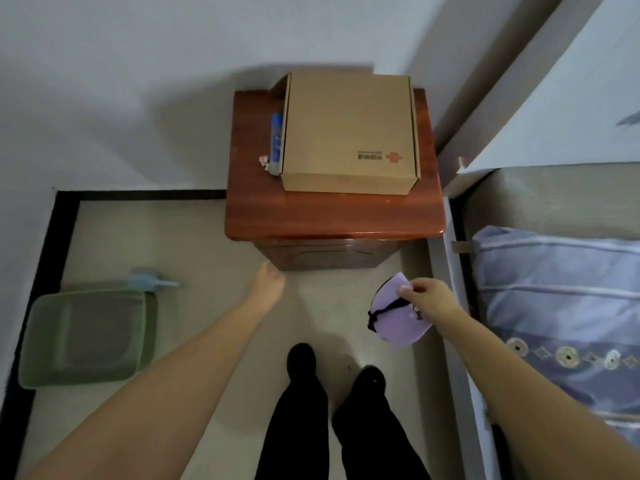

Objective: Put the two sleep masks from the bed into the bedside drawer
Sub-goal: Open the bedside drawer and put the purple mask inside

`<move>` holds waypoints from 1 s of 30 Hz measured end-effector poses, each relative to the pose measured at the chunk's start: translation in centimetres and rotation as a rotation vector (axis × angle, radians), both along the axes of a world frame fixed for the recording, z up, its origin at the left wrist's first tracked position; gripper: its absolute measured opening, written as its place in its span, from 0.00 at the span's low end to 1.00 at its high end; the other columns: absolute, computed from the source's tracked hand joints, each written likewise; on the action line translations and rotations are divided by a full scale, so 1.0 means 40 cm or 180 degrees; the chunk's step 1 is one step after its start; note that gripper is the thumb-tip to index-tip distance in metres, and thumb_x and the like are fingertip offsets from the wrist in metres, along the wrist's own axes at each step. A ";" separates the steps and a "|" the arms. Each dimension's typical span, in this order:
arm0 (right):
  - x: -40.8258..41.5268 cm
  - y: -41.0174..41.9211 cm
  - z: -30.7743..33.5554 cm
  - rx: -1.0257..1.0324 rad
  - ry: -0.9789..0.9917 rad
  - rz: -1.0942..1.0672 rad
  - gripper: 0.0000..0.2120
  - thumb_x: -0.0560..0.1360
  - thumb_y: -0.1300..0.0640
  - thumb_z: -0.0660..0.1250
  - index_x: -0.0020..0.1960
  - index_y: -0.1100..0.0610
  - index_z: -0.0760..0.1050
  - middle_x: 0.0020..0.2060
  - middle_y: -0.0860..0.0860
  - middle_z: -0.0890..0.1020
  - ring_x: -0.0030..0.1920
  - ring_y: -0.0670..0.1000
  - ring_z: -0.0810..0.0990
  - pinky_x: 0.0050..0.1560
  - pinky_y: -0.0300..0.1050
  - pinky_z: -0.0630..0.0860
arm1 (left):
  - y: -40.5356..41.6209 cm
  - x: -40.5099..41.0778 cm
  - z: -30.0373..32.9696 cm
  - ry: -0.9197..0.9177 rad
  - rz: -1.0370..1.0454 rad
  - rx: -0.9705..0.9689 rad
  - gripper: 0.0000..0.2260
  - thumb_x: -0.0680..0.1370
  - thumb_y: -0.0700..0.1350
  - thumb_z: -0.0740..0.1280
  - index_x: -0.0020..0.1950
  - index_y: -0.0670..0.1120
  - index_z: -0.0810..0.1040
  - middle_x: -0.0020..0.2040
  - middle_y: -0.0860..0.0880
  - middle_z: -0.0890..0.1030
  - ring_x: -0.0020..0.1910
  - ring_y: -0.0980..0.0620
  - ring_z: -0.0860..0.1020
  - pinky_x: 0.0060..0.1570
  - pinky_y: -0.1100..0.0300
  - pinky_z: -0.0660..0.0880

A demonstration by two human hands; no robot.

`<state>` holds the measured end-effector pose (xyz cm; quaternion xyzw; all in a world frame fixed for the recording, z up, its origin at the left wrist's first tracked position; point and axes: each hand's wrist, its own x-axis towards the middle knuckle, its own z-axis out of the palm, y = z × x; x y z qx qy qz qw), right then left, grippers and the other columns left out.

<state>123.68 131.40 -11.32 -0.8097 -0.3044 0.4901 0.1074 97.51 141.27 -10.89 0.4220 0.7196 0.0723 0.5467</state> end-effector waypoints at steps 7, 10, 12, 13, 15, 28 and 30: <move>0.058 0.181 -0.206 0.0674 -0.1013 -0.0092 0.11 0.77 0.61 0.61 0.57 0.64 0.77 0.68 0.61 0.69 0.61 0.60 0.72 0.61 0.43 0.66 | 0.125 -0.001 -0.215 0.0441 0.0462 0.0979 0.19 0.73 0.30 0.59 0.64 0.36 0.66 0.56 0.39 0.75 0.58 0.40 0.75 0.52 0.61 0.66; 0.072 0.192 -0.244 0.0866 -0.1001 -0.0280 0.15 0.77 0.62 0.62 0.62 0.64 0.73 0.70 0.60 0.67 0.62 0.57 0.72 0.51 0.27 0.60 | 0.155 -0.010 -0.255 0.0611 0.0499 0.1288 0.15 0.72 0.30 0.61 0.59 0.35 0.71 0.55 0.34 0.78 0.55 0.38 0.76 0.46 0.59 0.68; 0.084 0.192 -0.254 0.0882 -0.1114 -0.0159 0.15 0.77 0.61 0.62 0.62 0.64 0.73 0.70 0.60 0.66 0.60 0.58 0.72 0.53 0.29 0.61 | 0.170 -0.025 -0.272 0.0831 0.0384 0.1443 0.11 0.72 0.30 0.61 0.54 0.33 0.74 0.52 0.31 0.78 0.52 0.35 0.76 0.40 0.61 0.63; 0.091 0.192 -0.258 0.0846 -0.1195 -0.0037 0.14 0.77 0.61 0.61 0.61 0.64 0.75 0.70 0.60 0.66 0.60 0.59 0.72 0.55 0.35 0.62 | 0.175 -0.035 -0.279 0.0961 0.0300 0.1509 0.08 0.72 0.30 0.60 0.49 0.32 0.74 0.49 0.29 0.78 0.49 0.33 0.75 0.38 0.61 0.60; 0.099 0.186 -0.263 0.0844 -0.1262 0.0147 0.12 0.77 0.60 0.61 0.58 0.63 0.76 0.69 0.61 0.67 0.58 0.59 0.73 0.56 0.40 0.64 | 0.181 -0.052 -0.288 0.1118 0.0117 0.1652 0.04 0.71 0.30 0.59 0.39 0.36 0.70 0.40 0.29 0.75 0.38 0.34 0.72 0.36 0.57 0.59; 0.072 0.018 -0.242 0.0865 -0.1049 0.0656 0.04 0.76 0.61 0.64 0.45 0.60 0.76 0.67 0.59 0.63 0.62 0.58 0.70 0.61 0.38 0.61 | 0.036 -0.121 -0.300 0.0415 0.0247 0.1222 0.18 0.73 0.29 0.58 0.62 0.38 0.66 0.60 0.39 0.76 0.60 0.45 0.76 0.50 0.58 0.69; 0.059 -0.046 -0.239 0.0771 -0.0963 0.0683 0.04 0.76 0.61 0.64 0.42 0.56 0.75 0.66 0.59 0.64 0.60 0.58 0.70 0.61 0.40 0.62 | -0.023 -0.142 -0.301 0.0476 0.0256 0.1059 0.19 0.73 0.29 0.58 0.64 0.38 0.66 0.60 0.38 0.77 0.59 0.42 0.76 0.51 0.57 0.70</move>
